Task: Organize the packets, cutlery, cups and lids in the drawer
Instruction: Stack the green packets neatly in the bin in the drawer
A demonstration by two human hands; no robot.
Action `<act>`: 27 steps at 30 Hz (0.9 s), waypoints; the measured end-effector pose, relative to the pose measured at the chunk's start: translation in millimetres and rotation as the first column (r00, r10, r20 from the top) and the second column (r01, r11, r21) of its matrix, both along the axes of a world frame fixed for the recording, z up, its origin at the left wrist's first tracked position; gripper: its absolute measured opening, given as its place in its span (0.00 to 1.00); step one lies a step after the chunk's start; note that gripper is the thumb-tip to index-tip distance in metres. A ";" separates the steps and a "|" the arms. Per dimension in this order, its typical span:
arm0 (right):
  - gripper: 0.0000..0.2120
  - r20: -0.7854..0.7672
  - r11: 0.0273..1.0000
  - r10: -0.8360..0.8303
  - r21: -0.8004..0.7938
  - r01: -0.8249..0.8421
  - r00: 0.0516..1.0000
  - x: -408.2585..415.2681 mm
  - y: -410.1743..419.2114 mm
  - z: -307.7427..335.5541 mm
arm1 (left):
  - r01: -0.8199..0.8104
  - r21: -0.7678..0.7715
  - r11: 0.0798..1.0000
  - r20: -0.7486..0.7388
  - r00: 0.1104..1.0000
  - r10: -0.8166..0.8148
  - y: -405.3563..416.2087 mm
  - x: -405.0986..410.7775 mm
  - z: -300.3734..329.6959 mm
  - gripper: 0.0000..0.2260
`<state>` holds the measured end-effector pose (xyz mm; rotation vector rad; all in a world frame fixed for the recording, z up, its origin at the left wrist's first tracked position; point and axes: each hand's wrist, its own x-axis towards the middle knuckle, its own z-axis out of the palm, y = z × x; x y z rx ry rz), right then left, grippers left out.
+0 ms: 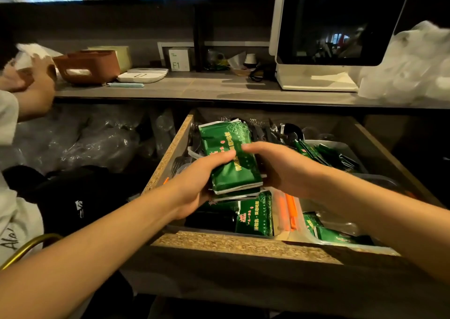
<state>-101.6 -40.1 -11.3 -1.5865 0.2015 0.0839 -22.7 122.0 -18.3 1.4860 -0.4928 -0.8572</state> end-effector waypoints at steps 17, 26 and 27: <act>0.07 -0.243 0.961 0.236 -0.087 -0.263 0.941 44.7 16.5 -15.4 | -0.051 0.459 0.887 0.349 0.928 -0.128 74.9 45.0 6.7 0.26; 0.20 -0.369 0.871 0.242 -0.325 -0.369 0.897 45.2 30.4 -42.4 | -0.244 0.541 0.805 0.752 0.569 -0.333 77.9 55.0 -16.2 0.19; 0.13 -0.388 0.855 0.255 -0.337 -0.394 0.886 45.6 33.5 -41.8 | -0.266 0.525 0.808 0.784 0.522 -0.337 76.7 54.5 -17.4 0.19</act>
